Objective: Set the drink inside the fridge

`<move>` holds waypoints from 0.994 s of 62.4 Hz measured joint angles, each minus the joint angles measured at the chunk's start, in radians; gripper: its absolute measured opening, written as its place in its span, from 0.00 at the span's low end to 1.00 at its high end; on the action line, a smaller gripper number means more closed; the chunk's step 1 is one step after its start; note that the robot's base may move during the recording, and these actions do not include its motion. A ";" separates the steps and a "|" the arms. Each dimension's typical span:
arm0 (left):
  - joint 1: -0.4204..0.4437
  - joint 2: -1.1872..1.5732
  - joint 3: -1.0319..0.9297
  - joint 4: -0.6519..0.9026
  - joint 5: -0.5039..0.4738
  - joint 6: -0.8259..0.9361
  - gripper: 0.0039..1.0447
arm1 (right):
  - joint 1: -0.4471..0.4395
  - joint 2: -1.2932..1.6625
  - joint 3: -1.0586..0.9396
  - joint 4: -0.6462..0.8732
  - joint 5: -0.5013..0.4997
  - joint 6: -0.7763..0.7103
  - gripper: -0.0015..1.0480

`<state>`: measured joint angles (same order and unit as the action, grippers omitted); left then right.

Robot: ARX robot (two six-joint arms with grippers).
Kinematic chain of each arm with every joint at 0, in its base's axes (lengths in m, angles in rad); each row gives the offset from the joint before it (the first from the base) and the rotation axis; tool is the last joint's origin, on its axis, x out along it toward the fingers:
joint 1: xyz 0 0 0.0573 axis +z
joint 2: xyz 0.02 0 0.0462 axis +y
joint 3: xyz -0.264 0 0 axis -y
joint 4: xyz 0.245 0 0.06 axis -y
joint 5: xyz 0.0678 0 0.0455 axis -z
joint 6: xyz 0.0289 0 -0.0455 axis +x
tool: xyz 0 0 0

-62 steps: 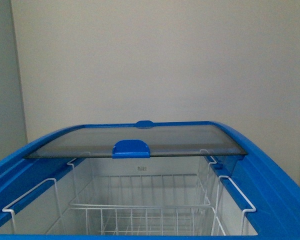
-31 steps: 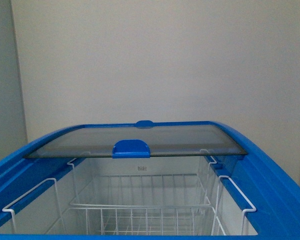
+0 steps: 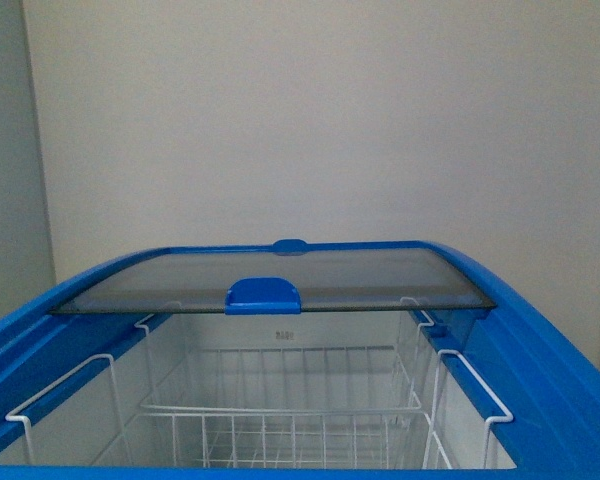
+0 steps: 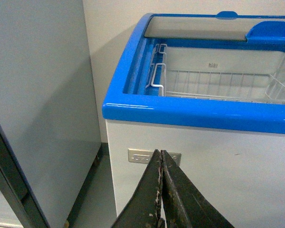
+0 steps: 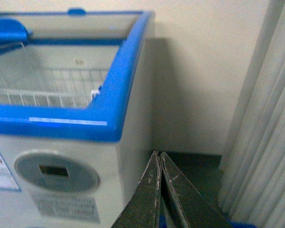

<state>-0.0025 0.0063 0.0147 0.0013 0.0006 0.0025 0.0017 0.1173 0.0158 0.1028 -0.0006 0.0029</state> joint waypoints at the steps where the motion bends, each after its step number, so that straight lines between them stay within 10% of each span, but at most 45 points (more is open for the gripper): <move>1: 0.000 0.000 0.000 0.000 0.000 0.000 0.02 | 0.000 -0.026 0.000 -0.040 0.000 0.000 0.03; 24: 0.000 0.000 0.000 0.000 0.000 0.000 0.03 | 0.000 -0.113 0.000 -0.101 0.000 0.000 0.09; 54: 0.000 0.000 0.000 0.000 0.000 0.000 0.90 | 0.000 -0.113 0.000 -0.101 0.000 0.000 0.93; 62: 0.000 0.000 0.000 0.000 0.000 0.000 0.92 | 0.000 -0.113 0.000 -0.101 0.000 0.000 0.93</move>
<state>-0.0025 0.0063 0.0147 0.0013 0.0002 0.0021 0.0017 0.0040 0.0158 0.0013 -0.0002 0.0029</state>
